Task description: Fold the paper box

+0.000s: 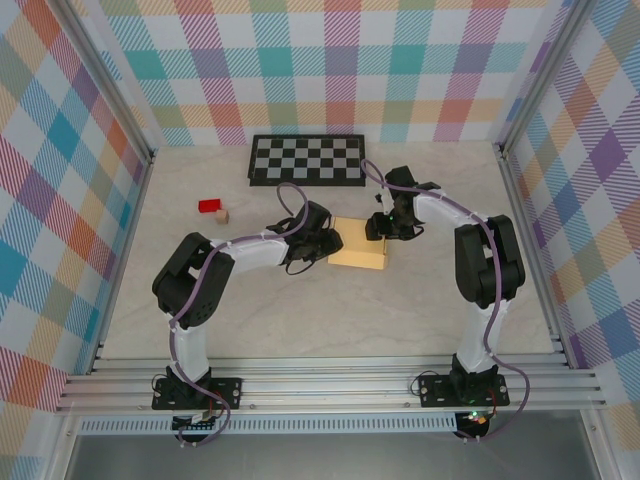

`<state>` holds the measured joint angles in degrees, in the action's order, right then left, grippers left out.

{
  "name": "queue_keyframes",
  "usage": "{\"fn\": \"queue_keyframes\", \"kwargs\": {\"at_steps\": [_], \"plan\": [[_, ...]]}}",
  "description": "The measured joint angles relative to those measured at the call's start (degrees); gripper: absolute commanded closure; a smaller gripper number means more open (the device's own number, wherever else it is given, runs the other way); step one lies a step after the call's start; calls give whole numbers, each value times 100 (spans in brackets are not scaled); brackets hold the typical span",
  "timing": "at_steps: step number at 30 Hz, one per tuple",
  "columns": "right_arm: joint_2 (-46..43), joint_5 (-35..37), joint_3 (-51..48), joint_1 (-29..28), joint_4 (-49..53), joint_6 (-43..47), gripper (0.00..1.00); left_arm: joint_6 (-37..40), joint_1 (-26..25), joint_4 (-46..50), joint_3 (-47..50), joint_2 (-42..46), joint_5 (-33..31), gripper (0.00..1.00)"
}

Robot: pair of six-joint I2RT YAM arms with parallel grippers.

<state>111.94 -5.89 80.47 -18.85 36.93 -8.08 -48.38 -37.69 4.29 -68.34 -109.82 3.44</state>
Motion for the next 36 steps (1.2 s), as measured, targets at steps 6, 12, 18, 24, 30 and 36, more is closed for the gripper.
{"fn": "queue_keyframes", "kwargs": {"at_steps": [6, 12, 18, 24, 30, 36], "plan": [[0, -15, 0, 0, 2, -2, 44, -103, 2, 61, -17, 17, -37, 66], [0, -13, 0, 0, 4, -4, 44, -181, 2, 199, -83, 48, -79, 74], [0, -17, 0, 0, 9, -24, 43, -170, 2, 328, -90, 105, -146, 77], [-2, -57, 0, 0, 52, -125, 41, 24, -4, 619, -219, 125, -291, 78], [-164, -55, -9, 2, 302, -437, 38, 284, -7, 999, -385, 125, -511, 78], [-863, -15, -284, 13, 428, -975, 38, 391, -44, 1099, -396, 125, -542, 72]]}}
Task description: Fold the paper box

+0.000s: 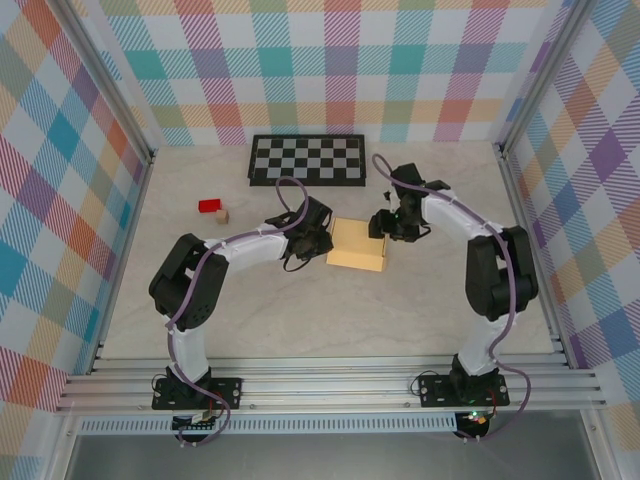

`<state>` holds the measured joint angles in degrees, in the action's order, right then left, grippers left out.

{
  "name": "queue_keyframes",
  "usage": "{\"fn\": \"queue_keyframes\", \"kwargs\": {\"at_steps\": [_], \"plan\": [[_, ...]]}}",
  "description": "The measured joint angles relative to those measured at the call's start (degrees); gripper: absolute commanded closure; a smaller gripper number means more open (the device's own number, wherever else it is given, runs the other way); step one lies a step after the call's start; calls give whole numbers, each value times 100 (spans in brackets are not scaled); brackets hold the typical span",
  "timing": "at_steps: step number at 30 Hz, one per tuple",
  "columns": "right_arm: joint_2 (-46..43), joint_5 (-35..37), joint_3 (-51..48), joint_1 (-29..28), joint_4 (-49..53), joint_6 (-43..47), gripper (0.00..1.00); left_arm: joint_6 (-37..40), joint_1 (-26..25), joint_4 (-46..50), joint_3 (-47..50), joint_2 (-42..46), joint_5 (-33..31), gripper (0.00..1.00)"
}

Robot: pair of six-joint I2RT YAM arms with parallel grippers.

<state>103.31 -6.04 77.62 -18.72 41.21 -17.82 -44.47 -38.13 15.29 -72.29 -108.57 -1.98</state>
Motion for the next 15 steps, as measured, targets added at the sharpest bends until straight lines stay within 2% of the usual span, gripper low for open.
{"fn": "queue_keyframes", "kwargs": {"at_steps": [4, 6, 9, 15], "plan": [[-713, -190, -723, 0, -208, -433, 39, 120, -15, -46, 0, 24, 87, 65], [-979, -380, -1132, 0, -378, -669, 40, 254, -28, -70, 11, 103, 144, 53], [-1154, -686, -1705, 0, -769, -994, 42, 446, -37, -243, 48, 275, 267, 43], [-1158, -994, -2494, 0, -1591, -1488, 44, 1084, -22, -494, -227, 98, 605, 38]]}}
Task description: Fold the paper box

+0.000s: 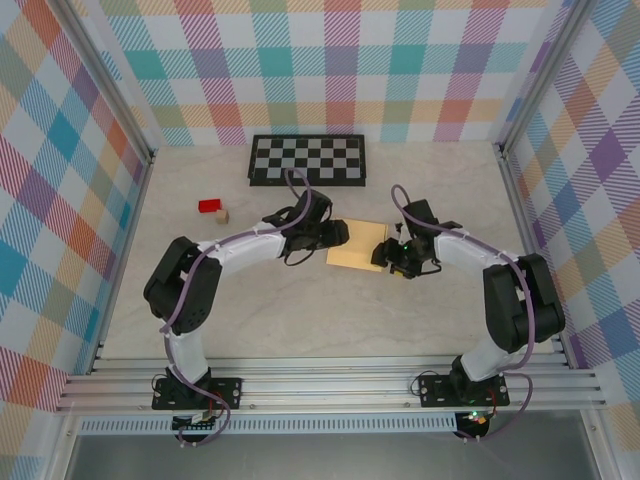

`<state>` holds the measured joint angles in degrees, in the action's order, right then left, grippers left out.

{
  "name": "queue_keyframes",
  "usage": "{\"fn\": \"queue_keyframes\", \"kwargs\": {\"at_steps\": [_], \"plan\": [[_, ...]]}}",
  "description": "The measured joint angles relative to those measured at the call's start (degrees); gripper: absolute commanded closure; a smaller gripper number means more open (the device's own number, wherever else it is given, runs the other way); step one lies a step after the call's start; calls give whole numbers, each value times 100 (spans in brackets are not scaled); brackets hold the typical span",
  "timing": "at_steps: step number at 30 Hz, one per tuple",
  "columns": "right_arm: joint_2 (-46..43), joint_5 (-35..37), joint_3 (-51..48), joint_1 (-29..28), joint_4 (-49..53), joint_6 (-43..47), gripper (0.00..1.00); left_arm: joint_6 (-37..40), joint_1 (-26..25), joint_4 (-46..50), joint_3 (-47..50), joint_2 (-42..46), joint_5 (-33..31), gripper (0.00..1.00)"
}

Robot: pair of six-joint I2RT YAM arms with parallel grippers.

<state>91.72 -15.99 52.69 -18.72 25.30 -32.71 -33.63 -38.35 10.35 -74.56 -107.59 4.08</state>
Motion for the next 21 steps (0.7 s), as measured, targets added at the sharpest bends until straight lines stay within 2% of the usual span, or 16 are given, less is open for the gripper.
{"fn": "queue_keyframes", "kwargs": {"at_steps": [7, 21], "plan": [[2, -149, -208, 0, -675, -247, 45, 415, 42, 92, -623, -704, 98, 39], [227, 52, -201, 0, -817, -24, 45, 452, 57, 186, -713, -743, 72, 40]]}}
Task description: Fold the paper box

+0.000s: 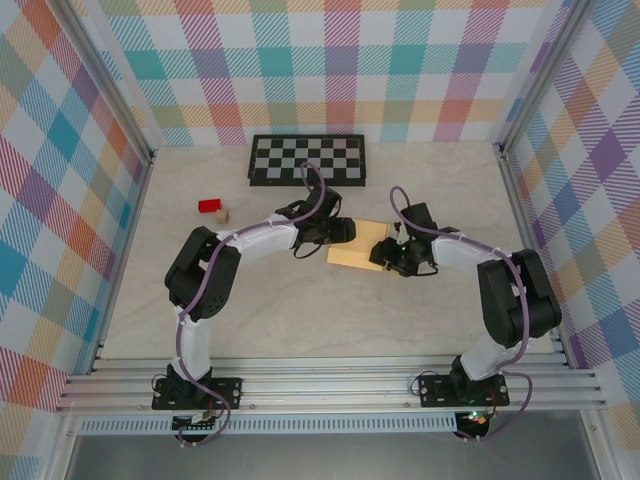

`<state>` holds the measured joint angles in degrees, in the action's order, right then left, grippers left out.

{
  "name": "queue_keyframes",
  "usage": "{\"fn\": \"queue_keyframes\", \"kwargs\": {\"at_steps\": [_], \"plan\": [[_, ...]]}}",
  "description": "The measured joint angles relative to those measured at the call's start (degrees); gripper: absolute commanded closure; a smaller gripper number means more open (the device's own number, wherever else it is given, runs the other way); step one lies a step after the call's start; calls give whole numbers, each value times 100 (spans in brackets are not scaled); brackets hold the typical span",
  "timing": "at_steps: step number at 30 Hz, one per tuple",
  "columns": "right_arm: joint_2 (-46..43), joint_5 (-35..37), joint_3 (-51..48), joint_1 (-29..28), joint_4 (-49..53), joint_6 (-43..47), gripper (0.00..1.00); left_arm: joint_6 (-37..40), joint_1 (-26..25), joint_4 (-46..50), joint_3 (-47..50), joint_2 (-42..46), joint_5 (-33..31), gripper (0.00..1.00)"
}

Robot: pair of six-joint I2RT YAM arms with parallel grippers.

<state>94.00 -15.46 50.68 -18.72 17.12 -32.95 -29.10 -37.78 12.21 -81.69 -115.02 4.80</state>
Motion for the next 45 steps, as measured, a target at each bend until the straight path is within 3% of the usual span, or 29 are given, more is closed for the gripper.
{"fn": "queue_keyframes", "kwargs": {"at_steps": [17, 24, 45], "plan": [[94, 208, 326, 0, 181, 267, 43, 44, 17, 800, -155, 103, -341, 31], [76, 308, 645, 0, 350, 575, 42, 42, 120, 1021, -173, 236, -341, 21], [684, 111, 1117, 0, 260, 992, 42, 44, 380, 1099, 37, 470, -175, 20]]}}
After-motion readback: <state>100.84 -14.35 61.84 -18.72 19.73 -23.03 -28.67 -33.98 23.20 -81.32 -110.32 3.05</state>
